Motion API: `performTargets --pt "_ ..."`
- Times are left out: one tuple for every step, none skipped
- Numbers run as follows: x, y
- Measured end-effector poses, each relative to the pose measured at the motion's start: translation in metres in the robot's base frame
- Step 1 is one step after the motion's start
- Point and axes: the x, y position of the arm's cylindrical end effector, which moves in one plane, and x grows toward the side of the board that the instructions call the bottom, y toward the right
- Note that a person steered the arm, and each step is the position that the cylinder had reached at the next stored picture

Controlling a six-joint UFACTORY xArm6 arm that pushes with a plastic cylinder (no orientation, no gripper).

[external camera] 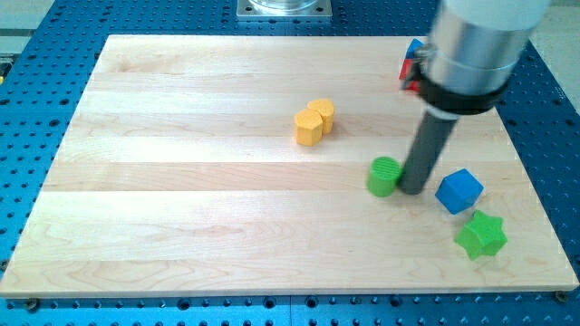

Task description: Push the green star into the green circle

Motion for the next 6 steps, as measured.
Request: performTargets --pt "0.003 -0.09" --pt "0.059 -0.045" --pt "0.114 0.045" --pt "0.113 0.124" --pt "0.082 0.125" --pt "0.075 0.021"
